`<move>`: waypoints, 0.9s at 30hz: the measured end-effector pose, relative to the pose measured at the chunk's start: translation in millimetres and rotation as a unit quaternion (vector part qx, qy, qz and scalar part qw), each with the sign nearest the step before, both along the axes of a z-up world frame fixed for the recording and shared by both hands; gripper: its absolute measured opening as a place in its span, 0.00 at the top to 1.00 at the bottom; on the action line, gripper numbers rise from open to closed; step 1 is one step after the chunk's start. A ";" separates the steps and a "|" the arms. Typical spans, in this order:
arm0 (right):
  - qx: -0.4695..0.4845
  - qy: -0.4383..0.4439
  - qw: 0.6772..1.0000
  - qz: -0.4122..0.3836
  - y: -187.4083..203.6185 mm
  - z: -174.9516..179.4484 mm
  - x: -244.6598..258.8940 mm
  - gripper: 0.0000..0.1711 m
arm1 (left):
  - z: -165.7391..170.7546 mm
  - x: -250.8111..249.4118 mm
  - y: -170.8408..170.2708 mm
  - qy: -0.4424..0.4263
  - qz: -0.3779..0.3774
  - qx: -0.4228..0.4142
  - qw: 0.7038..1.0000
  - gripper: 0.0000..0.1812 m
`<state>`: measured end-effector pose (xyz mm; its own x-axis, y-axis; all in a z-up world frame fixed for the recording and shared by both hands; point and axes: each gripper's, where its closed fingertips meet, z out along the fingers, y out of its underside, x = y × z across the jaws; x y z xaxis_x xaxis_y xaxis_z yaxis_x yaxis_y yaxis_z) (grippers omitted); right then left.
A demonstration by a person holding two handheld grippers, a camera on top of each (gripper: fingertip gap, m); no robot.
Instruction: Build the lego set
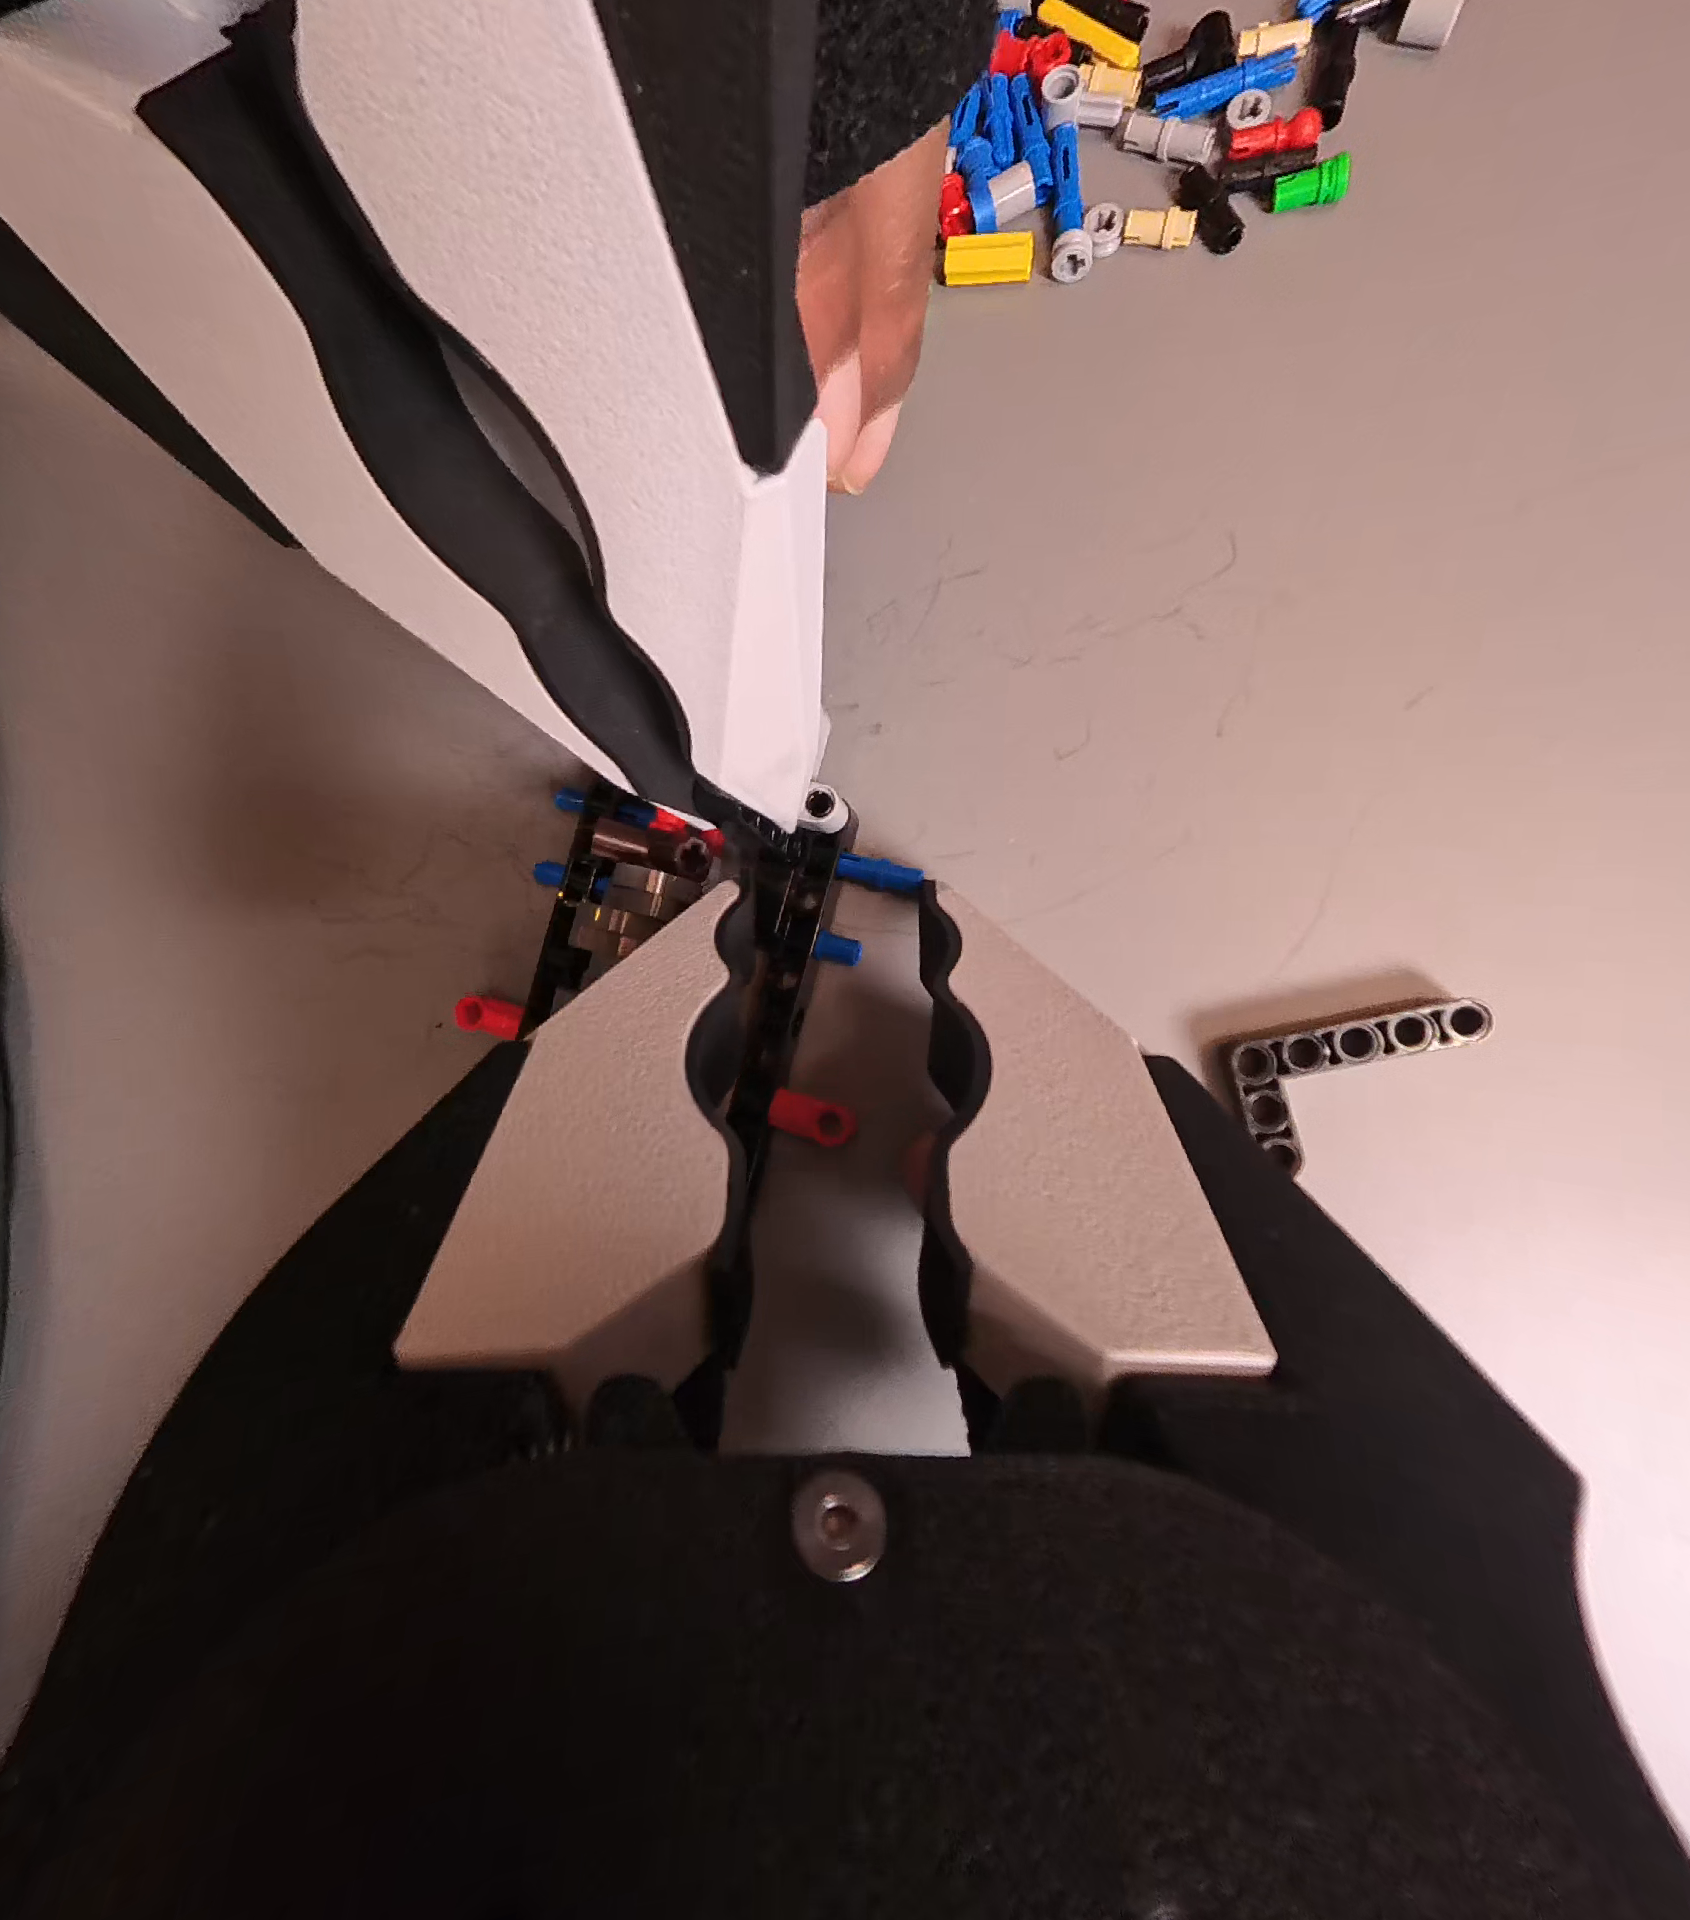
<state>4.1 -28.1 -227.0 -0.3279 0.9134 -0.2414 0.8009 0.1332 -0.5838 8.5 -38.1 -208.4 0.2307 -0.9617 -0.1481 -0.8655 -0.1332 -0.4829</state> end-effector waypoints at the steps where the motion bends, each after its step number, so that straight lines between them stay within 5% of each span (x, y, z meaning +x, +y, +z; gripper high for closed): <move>1: 0.004 0.000 1.000 -0.002 0.9 -0.4 -0.6 0.84 | 0.1 0.4 0.3 -0.007 0.003 0.002 1.000 0.96; 8: 0.011 -0.001 1.000 -0.002 1.0 -0.7 -0.6 0.84 | -0.9 1.0 1.9 -0.059 0.024 0.000 0.998 0.92; 27: 0.005 0.018 0.999 0.029 -2.4 -0.3 1.3 0.83 | -10.5 4.6 -1.3 -0.034 0.008 0.035 0.999 0.95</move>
